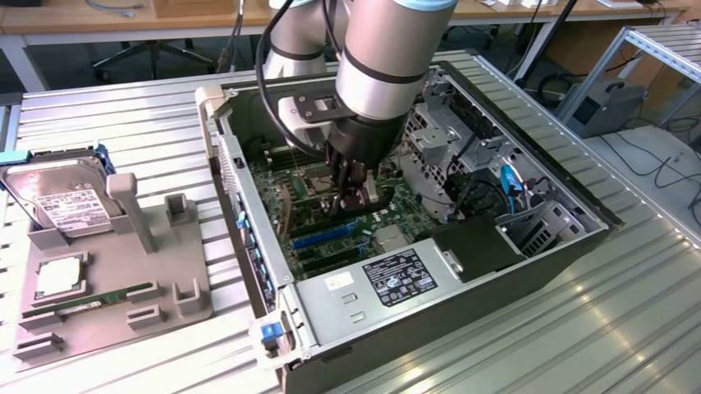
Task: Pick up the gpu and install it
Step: 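Insert the gpu into the slot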
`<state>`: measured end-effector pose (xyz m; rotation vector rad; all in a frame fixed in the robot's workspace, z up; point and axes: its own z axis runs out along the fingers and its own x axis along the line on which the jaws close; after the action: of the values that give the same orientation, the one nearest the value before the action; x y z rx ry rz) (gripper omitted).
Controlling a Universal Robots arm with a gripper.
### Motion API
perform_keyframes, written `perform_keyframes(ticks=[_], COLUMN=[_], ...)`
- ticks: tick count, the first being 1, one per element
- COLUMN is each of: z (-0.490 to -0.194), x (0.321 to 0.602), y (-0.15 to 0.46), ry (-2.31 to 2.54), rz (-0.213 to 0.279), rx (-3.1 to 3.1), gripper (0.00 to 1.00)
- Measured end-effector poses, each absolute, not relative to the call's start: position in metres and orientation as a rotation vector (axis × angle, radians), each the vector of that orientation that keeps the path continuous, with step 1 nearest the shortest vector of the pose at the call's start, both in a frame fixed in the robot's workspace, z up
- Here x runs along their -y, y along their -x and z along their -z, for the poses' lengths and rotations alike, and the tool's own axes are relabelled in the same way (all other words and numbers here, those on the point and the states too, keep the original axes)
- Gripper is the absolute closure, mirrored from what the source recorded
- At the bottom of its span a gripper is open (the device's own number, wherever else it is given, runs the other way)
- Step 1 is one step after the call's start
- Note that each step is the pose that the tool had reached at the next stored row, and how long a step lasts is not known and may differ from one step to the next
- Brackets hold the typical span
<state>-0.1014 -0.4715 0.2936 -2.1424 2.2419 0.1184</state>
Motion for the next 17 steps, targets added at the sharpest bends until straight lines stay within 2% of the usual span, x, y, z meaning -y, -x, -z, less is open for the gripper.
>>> perform_keyframes(ticks=[17], z=[-0.2906], x=[0.4718], y=[0.1009], ry=[2.142], rz=[-0.118], rx=[-2.242], gripper=[0.73])
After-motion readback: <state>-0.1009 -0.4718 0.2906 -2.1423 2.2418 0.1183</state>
